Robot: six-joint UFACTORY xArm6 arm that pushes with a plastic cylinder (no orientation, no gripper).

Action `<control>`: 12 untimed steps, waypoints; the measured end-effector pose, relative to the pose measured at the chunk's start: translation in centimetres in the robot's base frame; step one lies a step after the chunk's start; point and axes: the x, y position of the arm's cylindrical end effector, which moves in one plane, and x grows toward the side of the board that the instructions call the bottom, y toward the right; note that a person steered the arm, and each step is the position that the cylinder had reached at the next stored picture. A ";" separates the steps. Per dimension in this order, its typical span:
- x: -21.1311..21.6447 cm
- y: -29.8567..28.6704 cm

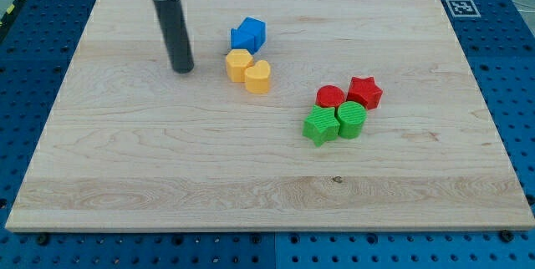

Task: Separate the red blocks and green blocks

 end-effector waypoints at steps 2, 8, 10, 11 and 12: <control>10.7 6.2; 7.5 23.5; 6.8 28.3; 7.1 25.3; 6.7 24.6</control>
